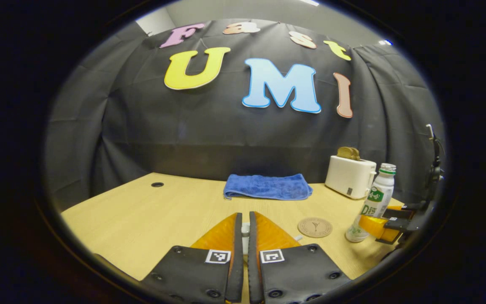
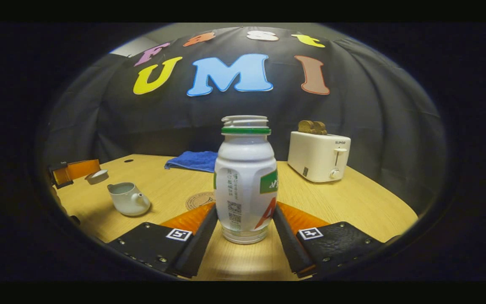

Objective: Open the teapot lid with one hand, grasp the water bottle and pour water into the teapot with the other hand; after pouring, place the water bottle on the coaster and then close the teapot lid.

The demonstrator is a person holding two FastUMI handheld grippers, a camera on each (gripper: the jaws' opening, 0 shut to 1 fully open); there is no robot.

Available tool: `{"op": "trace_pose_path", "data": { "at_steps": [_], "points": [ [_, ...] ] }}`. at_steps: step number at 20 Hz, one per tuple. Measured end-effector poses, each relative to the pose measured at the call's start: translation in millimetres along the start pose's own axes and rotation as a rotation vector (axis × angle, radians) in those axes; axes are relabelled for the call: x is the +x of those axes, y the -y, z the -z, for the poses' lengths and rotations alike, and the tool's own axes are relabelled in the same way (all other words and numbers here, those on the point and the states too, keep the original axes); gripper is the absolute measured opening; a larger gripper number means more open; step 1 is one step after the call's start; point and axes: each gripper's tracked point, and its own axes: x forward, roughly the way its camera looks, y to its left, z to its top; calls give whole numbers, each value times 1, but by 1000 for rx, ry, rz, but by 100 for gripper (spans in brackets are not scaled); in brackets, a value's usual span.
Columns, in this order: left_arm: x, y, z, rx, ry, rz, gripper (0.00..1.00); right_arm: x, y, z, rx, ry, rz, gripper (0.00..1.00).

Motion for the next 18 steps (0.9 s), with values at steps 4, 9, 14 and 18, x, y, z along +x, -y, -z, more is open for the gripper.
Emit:
{"op": "trace_pose_path", "data": {
  "at_steps": [4,9,14,18],
  "points": [
    [0,-4,1,-2,-4,-3,15,0,-4,-2,-46,4,2,74],
    [-3,-17,5,-12,-8,-16,15,-3,-7,-17,-192,23,50,74],
    [-8,-38,8,-30,-14,-39,12,-3,-16,-35,-418,37,100,74],
    [-12,-54,10,-35,-19,-58,12,1,-29,-43,-594,46,123,74]
  ]
}}
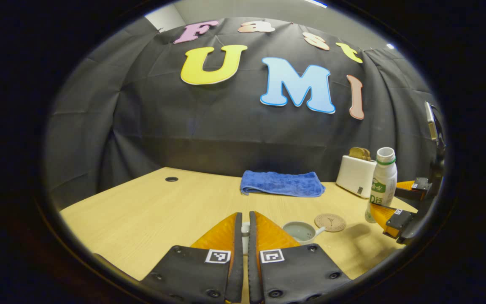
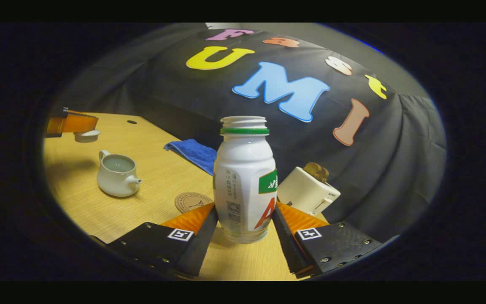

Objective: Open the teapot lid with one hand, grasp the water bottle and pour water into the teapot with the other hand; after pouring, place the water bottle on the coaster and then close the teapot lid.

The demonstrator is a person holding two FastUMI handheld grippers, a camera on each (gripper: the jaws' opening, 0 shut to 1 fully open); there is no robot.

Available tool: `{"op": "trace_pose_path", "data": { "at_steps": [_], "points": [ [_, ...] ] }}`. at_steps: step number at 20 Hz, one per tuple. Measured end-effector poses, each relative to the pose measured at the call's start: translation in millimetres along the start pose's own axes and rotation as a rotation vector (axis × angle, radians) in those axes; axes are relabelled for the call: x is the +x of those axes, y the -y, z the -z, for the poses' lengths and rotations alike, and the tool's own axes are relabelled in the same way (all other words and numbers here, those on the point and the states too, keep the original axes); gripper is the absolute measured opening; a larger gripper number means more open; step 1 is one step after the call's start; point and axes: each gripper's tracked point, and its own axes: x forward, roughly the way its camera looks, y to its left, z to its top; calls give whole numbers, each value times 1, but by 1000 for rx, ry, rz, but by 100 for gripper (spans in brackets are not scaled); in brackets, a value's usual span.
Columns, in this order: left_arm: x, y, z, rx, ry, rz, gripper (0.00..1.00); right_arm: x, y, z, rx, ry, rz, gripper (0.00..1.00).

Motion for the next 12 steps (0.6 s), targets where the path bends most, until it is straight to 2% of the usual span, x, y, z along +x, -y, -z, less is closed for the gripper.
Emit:
{"op": "trace_pose_path", "data": {
  "at_steps": [9,10,12],
  "points": [
    [-5,-22,8,-10,-12,-26,12,10,-21,-21,-426,28,47,75],
    [-5,-23,8,-11,-14,-27,15,9,-22,-22,-474,32,53,74],
    [-6,-26,10,-14,-18,-28,15,9,-26,-23,-561,41,59,75]
  ]
}}
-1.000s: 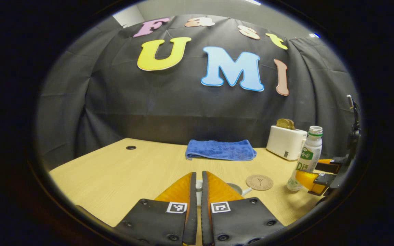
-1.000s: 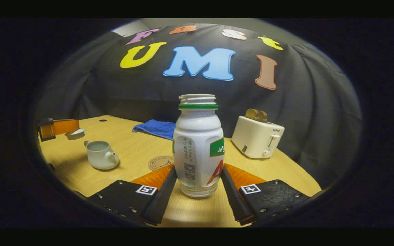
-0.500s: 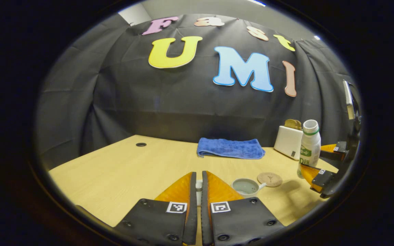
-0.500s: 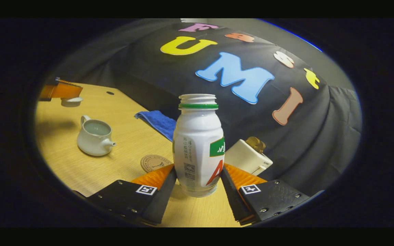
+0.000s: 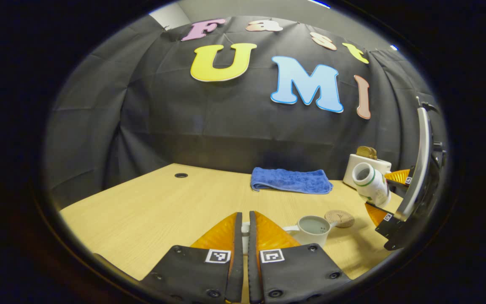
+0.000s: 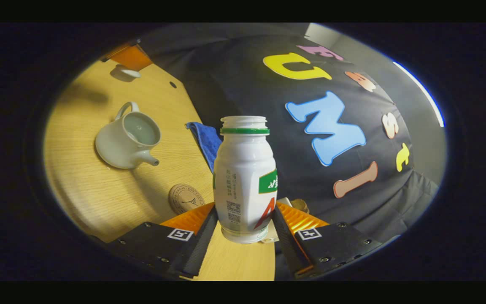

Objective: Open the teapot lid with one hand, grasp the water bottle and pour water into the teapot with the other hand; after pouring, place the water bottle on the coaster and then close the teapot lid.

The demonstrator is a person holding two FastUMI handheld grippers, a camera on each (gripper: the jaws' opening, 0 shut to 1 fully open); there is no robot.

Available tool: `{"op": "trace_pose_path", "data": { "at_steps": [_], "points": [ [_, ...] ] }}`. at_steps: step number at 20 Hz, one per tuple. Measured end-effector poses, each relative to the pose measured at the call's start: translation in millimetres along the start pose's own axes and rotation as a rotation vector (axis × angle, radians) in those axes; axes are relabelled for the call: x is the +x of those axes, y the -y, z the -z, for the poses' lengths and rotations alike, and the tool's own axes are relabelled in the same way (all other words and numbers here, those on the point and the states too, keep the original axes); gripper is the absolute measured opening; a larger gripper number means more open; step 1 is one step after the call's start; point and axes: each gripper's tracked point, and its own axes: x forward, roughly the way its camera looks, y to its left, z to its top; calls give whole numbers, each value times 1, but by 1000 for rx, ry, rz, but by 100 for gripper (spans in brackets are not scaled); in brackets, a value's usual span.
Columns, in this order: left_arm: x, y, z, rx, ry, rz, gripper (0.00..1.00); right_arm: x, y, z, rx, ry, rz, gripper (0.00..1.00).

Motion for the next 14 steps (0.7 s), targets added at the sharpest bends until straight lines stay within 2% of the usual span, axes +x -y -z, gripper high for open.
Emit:
{"op": "trace_pose_path", "data": {
  "at_steps": [6,14],
  "points": [
    [0,-4,7,-5,-13,-5,15,13,1,-17,-211,46,40,74],
    [-1,-13,12,-5,-26,-17,15,10,2,-22,-373,80,88,74]
  ]
}}
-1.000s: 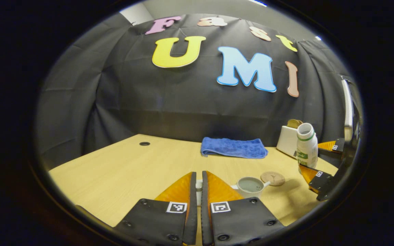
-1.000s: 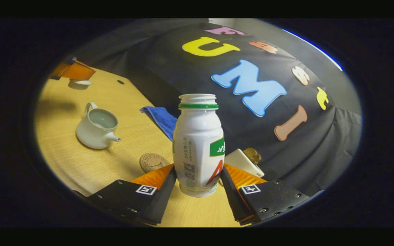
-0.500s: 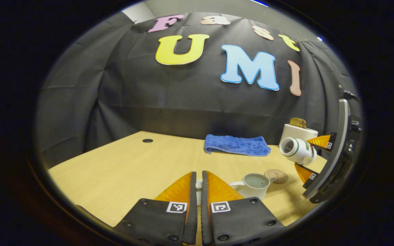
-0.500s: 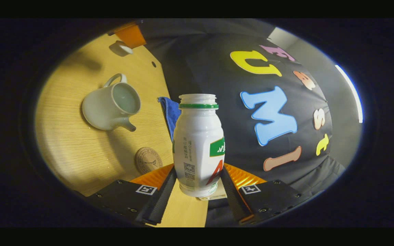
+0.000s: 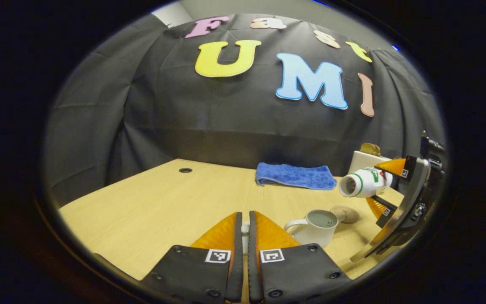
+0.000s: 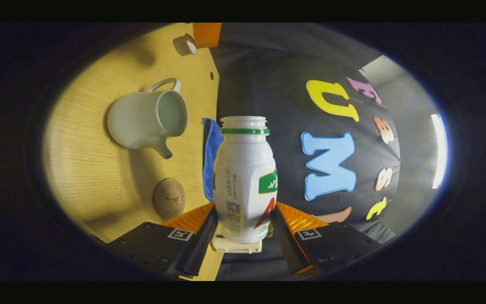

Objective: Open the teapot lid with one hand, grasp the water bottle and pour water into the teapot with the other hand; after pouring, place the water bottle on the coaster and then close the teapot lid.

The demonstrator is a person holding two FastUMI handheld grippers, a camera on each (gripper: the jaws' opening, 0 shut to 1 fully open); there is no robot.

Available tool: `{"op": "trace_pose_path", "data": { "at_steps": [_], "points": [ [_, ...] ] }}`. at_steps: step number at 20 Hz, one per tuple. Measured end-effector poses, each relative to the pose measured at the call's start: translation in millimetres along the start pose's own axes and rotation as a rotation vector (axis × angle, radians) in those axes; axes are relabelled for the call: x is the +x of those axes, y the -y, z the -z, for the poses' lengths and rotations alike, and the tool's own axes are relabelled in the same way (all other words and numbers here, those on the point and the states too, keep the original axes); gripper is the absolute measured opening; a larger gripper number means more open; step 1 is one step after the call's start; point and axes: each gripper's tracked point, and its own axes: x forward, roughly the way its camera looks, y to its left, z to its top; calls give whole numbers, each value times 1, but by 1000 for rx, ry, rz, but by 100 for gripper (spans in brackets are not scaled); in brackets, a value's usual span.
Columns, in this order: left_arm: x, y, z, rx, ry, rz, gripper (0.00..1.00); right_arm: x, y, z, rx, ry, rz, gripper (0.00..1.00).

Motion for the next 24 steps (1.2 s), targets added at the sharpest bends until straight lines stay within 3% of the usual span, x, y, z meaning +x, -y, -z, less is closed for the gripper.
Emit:
{"op": "trace_pose_path", "data": {
  "at_steps": [12,18,24],
  "points": [
    [3,0,7,-7,-15,3,12,0,22,-7,-166,50,43,74],
    [4,0,11,-10,-23,4,15,2,22,-8,-188,60,39,74],
    [5,-1,11,-8,-27,5,12,3,30,-10,-207,67,63,74]
  ]
}}
